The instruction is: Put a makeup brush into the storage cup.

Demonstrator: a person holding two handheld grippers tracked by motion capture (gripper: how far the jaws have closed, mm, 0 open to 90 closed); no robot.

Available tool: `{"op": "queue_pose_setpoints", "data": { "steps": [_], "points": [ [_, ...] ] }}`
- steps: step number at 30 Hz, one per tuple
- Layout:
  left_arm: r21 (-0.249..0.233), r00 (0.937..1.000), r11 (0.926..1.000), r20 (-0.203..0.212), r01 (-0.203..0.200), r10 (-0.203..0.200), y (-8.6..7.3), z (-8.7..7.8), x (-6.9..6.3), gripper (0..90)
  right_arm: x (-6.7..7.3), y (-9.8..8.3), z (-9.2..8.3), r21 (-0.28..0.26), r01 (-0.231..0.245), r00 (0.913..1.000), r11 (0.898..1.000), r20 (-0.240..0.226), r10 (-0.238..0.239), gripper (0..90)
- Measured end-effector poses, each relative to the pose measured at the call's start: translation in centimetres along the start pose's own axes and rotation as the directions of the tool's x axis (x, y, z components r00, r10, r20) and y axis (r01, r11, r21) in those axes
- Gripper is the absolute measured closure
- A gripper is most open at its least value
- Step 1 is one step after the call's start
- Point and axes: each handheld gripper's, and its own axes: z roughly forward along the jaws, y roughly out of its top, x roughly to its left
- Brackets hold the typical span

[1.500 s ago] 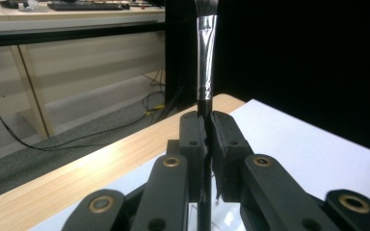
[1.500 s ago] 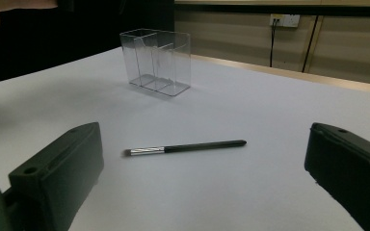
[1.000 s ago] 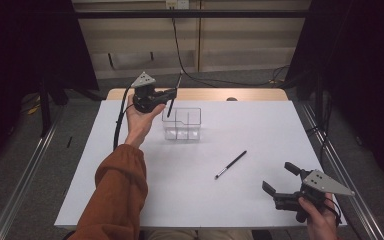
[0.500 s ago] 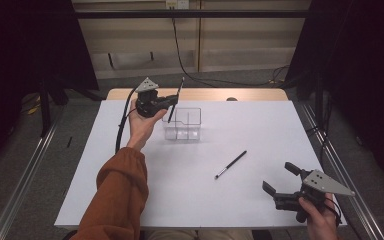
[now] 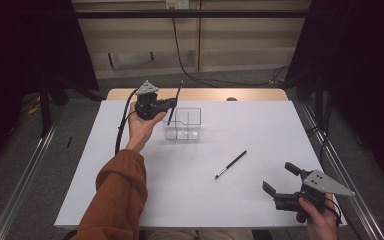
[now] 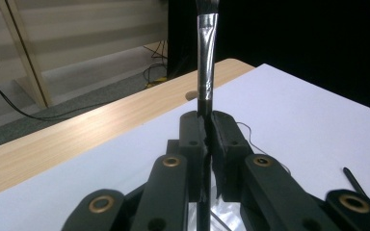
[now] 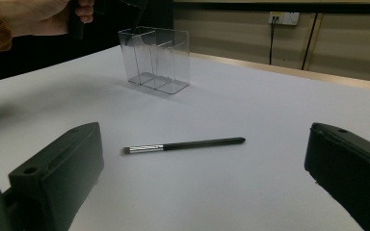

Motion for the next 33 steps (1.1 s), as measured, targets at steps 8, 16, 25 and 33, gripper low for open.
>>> {"op": "queue_pose_setpoints", "data": {
  "steps": [8, 16, 25, 33],
  "points": [
    [0.012, 0.9999, 0.9999, -0.011, 0.007, -0.006, -0.5, 0.1, 0.1, 84.1, 0.0, 0.0, 0.0, 0.001, 0.002, 1.0000, 1.000, 0.000, -0.002, 0.0],
    [0.014, 0.9998, 0.9998, -0.015, 0.015, -0.015, -1.0, 0.1, 0.4, 84.1, 0.0, 0.0, 0.0, -0.001, -0.005, 1.0000, 1.000, 0.003, 0.005, 0.0],
    [0.025, 0.9997, 0.9996, -0.016, 0.016, -0.015, -1.3, 0.1, 0.5, 84.1, 0.0, 0.0, 0.0, 0.001, -0.005, 1.0000, 1.000, 0.003, 0.005, 0.0],
    [0.028, 0.9994, 0.9993, -0.023, 0.025, -0.024, -1.5, 0.2, 0.6, 83.2, 0.0, 0.0, -0.1, 0.000, -0.001, 1.0000, 1.000, 0.002, 0.001, 0.0]
  ]
}}
